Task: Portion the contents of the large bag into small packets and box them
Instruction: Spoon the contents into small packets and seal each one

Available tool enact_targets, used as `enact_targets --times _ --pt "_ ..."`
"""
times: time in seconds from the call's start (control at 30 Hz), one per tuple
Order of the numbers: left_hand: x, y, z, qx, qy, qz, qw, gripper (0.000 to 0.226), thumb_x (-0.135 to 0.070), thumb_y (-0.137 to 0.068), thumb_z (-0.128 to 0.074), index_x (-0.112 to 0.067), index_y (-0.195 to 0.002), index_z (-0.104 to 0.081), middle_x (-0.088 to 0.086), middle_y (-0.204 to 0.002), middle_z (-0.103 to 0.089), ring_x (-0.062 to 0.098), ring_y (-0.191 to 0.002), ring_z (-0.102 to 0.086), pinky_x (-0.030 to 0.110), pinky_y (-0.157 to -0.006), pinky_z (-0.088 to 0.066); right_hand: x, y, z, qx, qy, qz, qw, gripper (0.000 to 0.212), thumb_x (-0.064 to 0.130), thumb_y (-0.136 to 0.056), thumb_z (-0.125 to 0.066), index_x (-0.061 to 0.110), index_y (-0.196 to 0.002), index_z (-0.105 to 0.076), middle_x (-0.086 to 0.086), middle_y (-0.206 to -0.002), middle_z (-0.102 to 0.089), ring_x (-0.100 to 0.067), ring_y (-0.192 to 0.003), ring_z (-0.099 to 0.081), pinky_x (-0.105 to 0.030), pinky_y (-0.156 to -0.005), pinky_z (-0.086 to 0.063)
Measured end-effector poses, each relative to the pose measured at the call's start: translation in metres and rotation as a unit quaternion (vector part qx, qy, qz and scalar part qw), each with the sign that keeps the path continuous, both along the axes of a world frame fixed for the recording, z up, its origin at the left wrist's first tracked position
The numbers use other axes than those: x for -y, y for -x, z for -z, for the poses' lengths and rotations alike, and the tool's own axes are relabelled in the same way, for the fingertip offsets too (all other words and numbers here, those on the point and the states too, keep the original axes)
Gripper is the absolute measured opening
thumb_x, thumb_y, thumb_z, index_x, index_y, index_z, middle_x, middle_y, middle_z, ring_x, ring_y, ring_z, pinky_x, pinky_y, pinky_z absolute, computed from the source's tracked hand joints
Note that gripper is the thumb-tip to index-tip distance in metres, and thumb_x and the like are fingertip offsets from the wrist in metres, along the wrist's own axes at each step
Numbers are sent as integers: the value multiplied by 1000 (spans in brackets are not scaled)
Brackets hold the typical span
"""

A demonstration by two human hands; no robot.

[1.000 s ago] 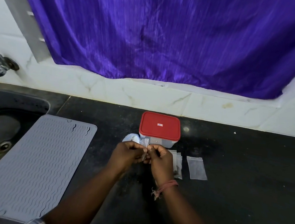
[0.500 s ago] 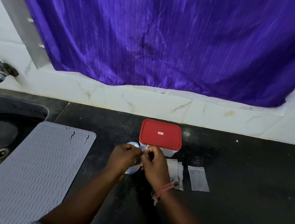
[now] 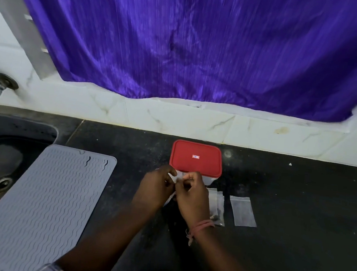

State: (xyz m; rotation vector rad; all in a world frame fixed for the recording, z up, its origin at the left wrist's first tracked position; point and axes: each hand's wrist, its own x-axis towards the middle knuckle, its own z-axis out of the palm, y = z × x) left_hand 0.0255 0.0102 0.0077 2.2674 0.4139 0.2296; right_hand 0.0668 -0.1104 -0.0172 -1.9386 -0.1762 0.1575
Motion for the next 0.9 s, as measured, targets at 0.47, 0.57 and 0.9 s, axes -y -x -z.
enact_targets --times 0.47,0.57,0.9 --pt "-12 19 2 45 -246 13 968 38 -22 -82 -48 -23 -111 -73 6 -108 -63 25 -89 -62 32 -60 -52 -23 -9 -12 6 102 -137 985 20 13 -96 -53 23 -103 -68 3 -99 -72 -12 -92 -65 -30 -86 -53" --pt "-19 19 5 31 -214 6 976 40 -5 -80 -69 -21 -117 -75 6 -103 -68 23 -83 -68 25 -64 -48 -25 -11 -7 16 112 -107 988 28 10 -96 -55 22 -116 -70 3 -109 -73 -11 -100 -65 -28 -93 -52" --pt "-59 12 9 -86 -100 -190 973 14 -13 -99 -58 -7 -103 -71 12 -95 -71 21 -81 -67 33 -73 -54 -13 -23 11 59 118 -86 987 5 18 -93 -64 20 -96 -69 4 -90 -70 -13 -87 -65 -30 -79 -52"
